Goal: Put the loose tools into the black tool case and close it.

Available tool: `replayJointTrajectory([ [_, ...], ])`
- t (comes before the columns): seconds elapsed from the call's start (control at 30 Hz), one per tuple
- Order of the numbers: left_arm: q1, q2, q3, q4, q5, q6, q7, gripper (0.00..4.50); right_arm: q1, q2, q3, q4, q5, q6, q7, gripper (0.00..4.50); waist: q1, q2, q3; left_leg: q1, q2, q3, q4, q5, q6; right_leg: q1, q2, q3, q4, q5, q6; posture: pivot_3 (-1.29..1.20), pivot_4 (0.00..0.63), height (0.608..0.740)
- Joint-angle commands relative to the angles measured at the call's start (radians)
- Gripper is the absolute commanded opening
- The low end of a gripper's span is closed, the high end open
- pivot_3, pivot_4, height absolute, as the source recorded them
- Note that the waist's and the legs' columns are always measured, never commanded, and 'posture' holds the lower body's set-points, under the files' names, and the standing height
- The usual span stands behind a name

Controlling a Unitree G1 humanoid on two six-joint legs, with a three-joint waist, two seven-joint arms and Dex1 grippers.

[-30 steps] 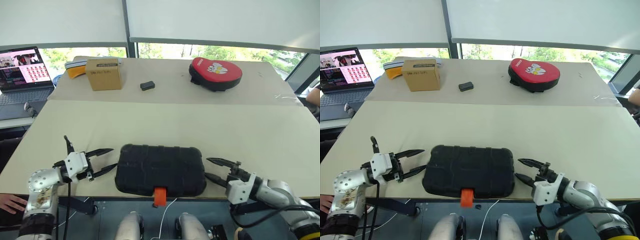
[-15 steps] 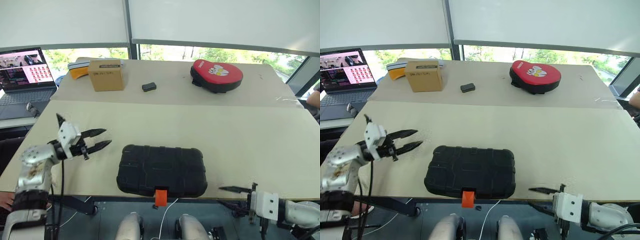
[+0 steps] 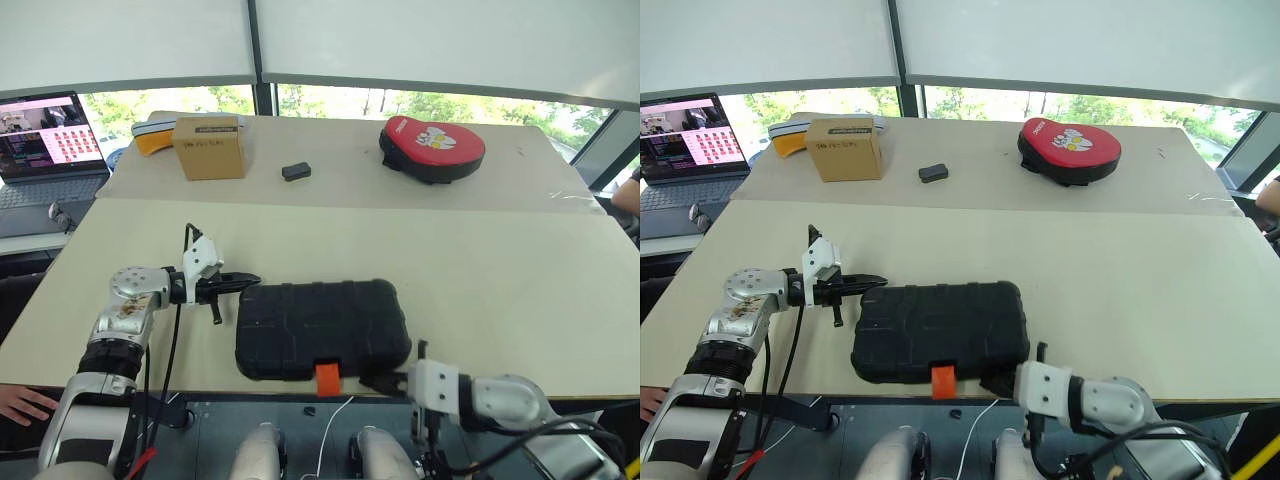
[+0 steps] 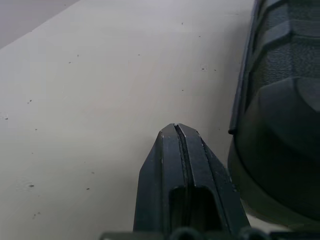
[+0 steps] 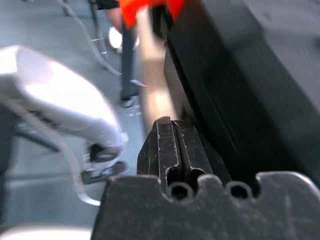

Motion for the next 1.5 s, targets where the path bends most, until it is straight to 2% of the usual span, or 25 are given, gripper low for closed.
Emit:
replayJointTrajectory([
  [0.03, 0.029, 0.019, 0.032, -0.044, -0.029, 0.031, -0.005, 0.02, -0.096, 0.066, -0.058, 0.05, -0.024, 0.007, -0.074, 0.0, -0.003, 0.0, 0.0, 0.0, 0.0, 0.0, 0.0, 0.0, 0.0, -0.001, 0.0, 0.0, 0.0, 0.0, 0.0, 0.0, 0.15, 0.74],
  [0.33, 0.125, -0.039, 0.105, -0.216, -0.115, 0.164, 0.096, 0.02, -0.277, 0.178, -0.089, 0.275, -0.06, -0.024, -0.105, 0.0, -0.001, 0.0, 0.0, -0.006, 0.0, -0.001, 0.002, 0.0, 0.0, -0.005, -0.001, 0.0, 0.001, 0.0, 0.0, 0.0, 0.15, 0.74],
  [0.47, 0.099, 0.004, 0.151, -0.191, -0.094, 0.172, 0.163, 0.02, -0.277, 0.163, -0.116, 0.294, -0.034, -0.015, -0.066, 0.0, 0.0, 0.0, 0.0, -0.006, 0.0, -0.001, 0.002, 0.0, 0.0, -0.005, -0.001, -0.001, 0.001, 0.0, 0.0, 0.0, 0.15, 0.74],
  [0.57, 0.043, 0.064, 0.163, -0.183, -0.135, 0.225, 0.099, 0.02, -0.225, 0.134, -0.153, 0.257, 0.01, -0.002, -0.026, 0.0, 0.0, -0.001, 0.001, -0.007, 0.0, 0.0, 0.002, 0.0, 0.0, -0.005, 0.0, -0.002, 0.002, 0.0, 0.0, 0.0, 0.15, 0.74],
  [0.73, -0.032, 0.094, 0.1, -0.274, -0.2, 0.359, -0.037, 0.02, -0.136, 0.103, -0.207, 0.17, 0.08, 0.015, 0.016, 0.0, 0.006, -0.001, 0.001, -0.007, -0.001, 0.0, 0.002, 0.0, 0.0, -0.005, -0.001, -0.003, 0.001, 0.0, 0.0, 0.0, 0.15, 0.74],
  [0.9, -0.09, -0.022, -0.052, -0.386, -0.159, 0.417, -0.023, 0.02, -0.064, 0.093, -0.221, 0.05, 0.151, 0.069, 0.043, 0.0, 0.012, -0.001, 0.001, -0.007, -0.001, 0.0, 0.003, 0.0, 0.0, -0.004, -0.001, -0.002, 0.001, 0.0, 0.0, 0.0, 0.15, 0.74],
  [1.13, -0.107, -0.126, -0.158, -0.333, -0.053, 0.4, 0.073, 0.02, -0.075, 0.121, -0.191, 0.031, 0.129, 0.1, 0.025, 0.0, 0.0, -0.001, 0.001, -0.007, -0.001, -0.001, 0.003, 0.0, 0.0, -0.005, 0.001, -0.001, 0.001, 0.0, 0.0, 0.0, 0.15, 0.74],
  [1.5, -0.107, -0.114, -0.159, -0.25, -0.006, 0.349, 0.088, 0.02, -0.145, 0.179, -0.136, 0.115, 0.063, 0.084, 0.01, 0.0, 0.005, 0.0, 0.0, -0.005, -0.001, -0.001, 0.003, 0.0, 0.0, -0.003, 0.0, -0.001, 0.001, 0.0, 0.0, 0.0, 0.15, 0.74],
])
